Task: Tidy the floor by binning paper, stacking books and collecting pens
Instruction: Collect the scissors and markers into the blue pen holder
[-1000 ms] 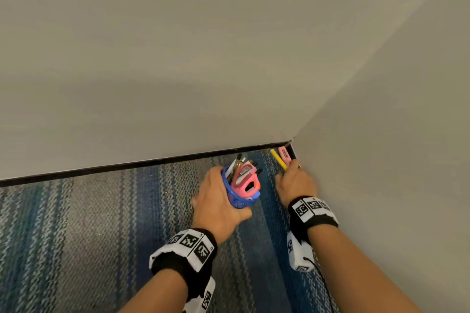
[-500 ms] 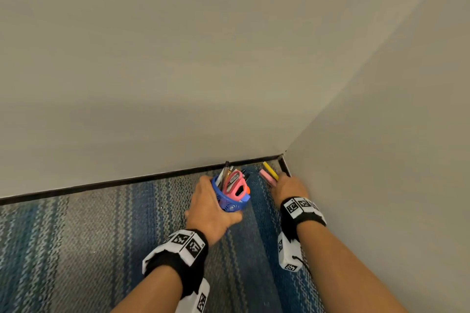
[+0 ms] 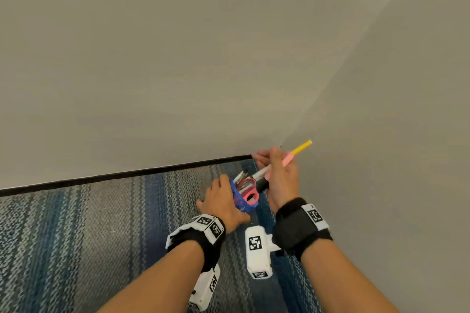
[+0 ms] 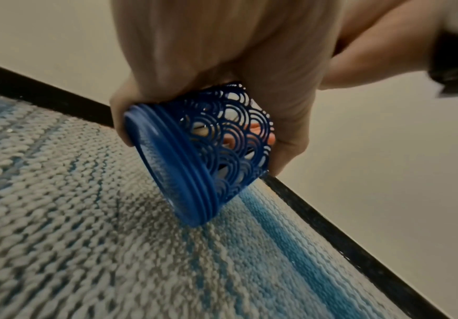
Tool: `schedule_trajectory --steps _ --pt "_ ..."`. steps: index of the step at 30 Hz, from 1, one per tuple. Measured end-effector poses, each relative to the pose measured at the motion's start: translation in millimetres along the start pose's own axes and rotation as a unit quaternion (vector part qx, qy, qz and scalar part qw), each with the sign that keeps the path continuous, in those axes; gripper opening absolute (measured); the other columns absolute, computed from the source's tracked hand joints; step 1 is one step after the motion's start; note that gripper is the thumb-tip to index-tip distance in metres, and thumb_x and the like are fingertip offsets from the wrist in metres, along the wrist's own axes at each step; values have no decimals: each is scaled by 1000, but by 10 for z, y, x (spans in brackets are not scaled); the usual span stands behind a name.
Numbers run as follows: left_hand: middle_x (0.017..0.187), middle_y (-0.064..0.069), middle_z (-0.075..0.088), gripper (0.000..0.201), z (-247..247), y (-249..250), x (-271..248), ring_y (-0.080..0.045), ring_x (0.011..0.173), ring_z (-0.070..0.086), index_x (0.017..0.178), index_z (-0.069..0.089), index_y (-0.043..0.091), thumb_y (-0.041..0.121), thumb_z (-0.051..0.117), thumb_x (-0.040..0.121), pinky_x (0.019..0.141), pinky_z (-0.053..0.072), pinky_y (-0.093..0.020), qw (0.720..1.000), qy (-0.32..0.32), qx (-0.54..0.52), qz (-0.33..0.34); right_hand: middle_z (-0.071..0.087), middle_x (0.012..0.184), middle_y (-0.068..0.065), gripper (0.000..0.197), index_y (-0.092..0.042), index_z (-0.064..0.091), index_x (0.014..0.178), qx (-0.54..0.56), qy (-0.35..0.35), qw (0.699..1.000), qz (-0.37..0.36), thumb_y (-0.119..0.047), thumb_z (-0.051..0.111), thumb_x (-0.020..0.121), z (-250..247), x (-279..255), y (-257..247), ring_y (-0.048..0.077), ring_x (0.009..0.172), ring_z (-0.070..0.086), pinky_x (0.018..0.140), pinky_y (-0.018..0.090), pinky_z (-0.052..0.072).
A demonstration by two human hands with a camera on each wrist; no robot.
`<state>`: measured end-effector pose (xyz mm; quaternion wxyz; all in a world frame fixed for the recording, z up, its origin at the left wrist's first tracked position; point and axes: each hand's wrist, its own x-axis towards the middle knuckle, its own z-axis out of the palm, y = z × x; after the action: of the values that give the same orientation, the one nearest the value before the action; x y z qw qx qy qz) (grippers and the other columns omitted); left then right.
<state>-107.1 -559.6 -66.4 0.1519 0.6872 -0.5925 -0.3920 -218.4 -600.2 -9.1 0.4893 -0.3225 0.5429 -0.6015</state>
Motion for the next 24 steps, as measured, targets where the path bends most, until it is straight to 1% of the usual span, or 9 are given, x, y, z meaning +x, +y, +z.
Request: schedule_trajectory --steps 3,7,10,12,16,18,20,22,24 --pt "120 0 45 80 26 52 -196 -24 116 47 118 36 21 48 78 56 96 39 -53 1000 3 5 18 69 97 4 17 -11 48 96 -74 -28 997 -11 -28 51 97 50 -177 67 12 91 69 83 24 53" --pt "106 1 45 74 -45 39 -229 -24 100 53 104 37 21 47 80 51 87 48 -49 999 9 -35 41 64 88 2 24 -11 60 102 -150 -66 986 30 -33 59 92 30 -373 52 15 79 60 74 29 52" --pt "97 0 47 71 -196 37 -210 -20 83 53 95 35 21 44 83 49 71 50 -35 996 8 -57 72 66 98 1 14 -14 63 107 -189 -77 979 -19 -16 57 94 17 -382 -71 16 94 63 84 31 53" --pt "96 0 52 71 -324 65 -196 -18 80 56 96 36 20 41 85 49 64 47 -31 993 7 -60 97 63 116 0 24 -13 59 117 -227 -85 968 -71 -9 56 93 -8 -359 -172 11 109 60 95 27 49" --pt "95 0 58 74 -652 270 -218 -19 81 60 102 40 18 40 87 50 69 53 -36 989 3 -50 139 53 123 -8 32 -20 53 128 -290 -23 943 -162 -23 51 96 -68 -361 -472 -2 102 54 93 23 43" --pt "91 4 59 73 -808 440 -236 -18 79 60 102 42 19 44 88 51 67 51 -34 989 -1 -51 139 50 124 -5 35 -15 51 131 -313 21 941 -124 -23 45 98 -133 -340 -584 5 109 52 99 27 40" --pt "89 6 60 73 -937 638 -225 -17 79 60 102 44 18 47 88 51 67 48 -31 987 4 -81 137 57 121 1 29 -17 60 117 -352 -3 935 -40 -20 43 94 -181 -305 -660 17 114 53 102 32 40" --pt "93 6 62 73 -1047 799 -195 -16 84 62 106 46 16 44 89 53 73 49 -31 983 -11 -114 142 65 106 11 26 -17 64 99 -353 -99 930 28 -13 40 90 -183 -329 -733 26 96 62 86 34 48" --pt "99 5 62 77 -1085 850 -68 -16 90 62 113 45 14 40 90 56 79 50 -32 978 -65 -134 146 62 97 14 27 -7 62 105 -343 -167 922 59 -1 40 90 -163 -323 -842 23 82 54 73 32 44"
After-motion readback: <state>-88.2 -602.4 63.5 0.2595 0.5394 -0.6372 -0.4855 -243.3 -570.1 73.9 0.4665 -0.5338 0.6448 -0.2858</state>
